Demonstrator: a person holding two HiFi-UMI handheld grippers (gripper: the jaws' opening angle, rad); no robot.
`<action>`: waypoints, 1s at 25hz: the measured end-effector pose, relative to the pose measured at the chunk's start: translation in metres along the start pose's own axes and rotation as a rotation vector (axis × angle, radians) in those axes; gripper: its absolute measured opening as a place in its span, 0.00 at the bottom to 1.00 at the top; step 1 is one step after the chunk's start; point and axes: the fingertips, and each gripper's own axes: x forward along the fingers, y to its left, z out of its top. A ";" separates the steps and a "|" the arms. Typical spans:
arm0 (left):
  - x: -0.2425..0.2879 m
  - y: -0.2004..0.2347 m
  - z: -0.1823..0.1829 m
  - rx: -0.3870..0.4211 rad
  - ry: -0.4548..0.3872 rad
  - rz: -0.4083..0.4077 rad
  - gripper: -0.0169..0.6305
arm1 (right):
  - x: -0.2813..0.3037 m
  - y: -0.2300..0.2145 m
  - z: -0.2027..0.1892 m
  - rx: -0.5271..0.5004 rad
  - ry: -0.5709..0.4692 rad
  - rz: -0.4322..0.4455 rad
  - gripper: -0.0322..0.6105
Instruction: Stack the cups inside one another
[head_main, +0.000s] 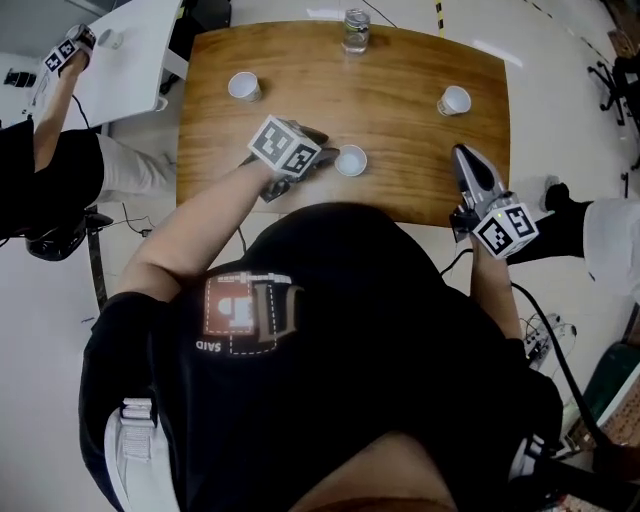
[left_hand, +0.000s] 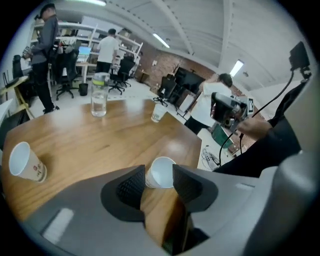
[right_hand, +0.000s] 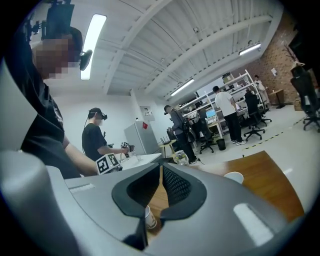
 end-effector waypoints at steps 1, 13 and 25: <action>0.010 -0.001 -0.004 -0.005 0.037 0.006 0.27 | -0.004 -0.002 -0.004 0.009 0.000 -0.004 0.10; 0.065 0.025 -0.025 -0.036 0.218 0.172 0.27 | -0.020 -0.020 -0.037 0.033 -0.003 -0.020 0.10; 0.052 0.027 -0.027 -0.013 0.248 0.167 0.05 | -0.014 -0.007 -0.035 0.024 0.027 -0.003 0.10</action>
